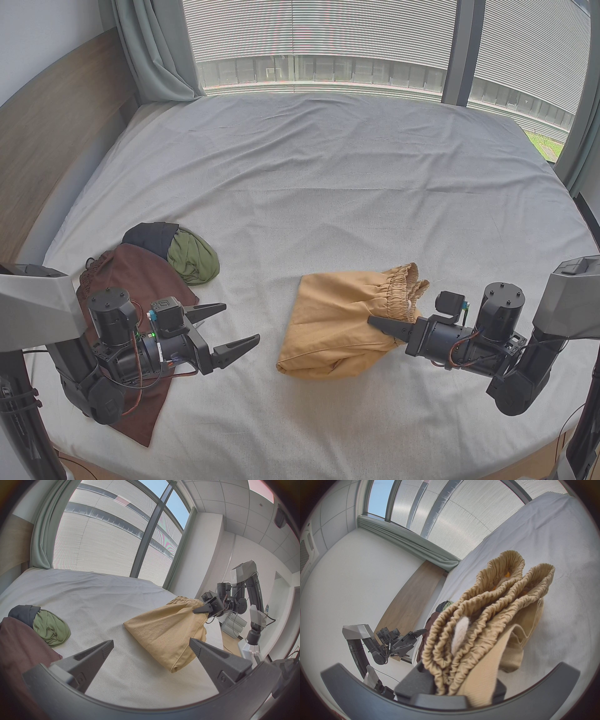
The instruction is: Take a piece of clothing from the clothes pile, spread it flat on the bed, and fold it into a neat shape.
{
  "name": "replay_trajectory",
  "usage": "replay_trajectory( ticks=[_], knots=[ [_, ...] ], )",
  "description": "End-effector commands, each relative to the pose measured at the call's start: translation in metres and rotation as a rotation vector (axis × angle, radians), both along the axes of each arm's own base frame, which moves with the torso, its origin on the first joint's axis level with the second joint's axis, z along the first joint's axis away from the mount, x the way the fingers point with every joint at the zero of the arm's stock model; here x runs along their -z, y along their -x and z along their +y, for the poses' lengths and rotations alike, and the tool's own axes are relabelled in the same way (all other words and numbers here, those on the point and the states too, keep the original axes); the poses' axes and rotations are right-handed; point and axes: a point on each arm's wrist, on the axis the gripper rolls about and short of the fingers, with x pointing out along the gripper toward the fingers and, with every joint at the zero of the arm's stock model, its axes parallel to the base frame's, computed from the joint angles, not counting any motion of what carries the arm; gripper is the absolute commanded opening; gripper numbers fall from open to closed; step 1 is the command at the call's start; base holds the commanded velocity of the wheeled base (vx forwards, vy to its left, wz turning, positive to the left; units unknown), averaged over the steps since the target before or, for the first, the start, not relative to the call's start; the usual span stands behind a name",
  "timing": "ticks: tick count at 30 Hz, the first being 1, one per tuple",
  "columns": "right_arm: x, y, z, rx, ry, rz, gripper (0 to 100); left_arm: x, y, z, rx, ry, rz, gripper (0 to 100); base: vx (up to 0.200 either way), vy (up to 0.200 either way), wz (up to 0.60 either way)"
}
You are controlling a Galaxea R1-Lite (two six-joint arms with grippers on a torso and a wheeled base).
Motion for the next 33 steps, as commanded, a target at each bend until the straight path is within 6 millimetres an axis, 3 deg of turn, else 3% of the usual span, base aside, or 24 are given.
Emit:
replay_trajectory(
  ticks=[1,25,33],
  knots=[
    [-0.011,-0.007,-0.001,0.001,-0.024,-0.048,0,-0.001,0.0,0.0,0.0,0.002,0.0,100,0.0,0.0,0.0],
    [-0.064,-0.058,-0.007,-0.075,-0.201,-0.199,0,-0.004,-0.004,-0.001,-0.002,0.018,-0.009,100,0.0,0.0,0.0],
    [-0.05,-0.086,-0.003,-0.062,-0.21,-0.209,0,-0.003,-0.004,-0.001,-0.002,0.018,-0.008,100,0.0,0.0,0.0]
  ],
)
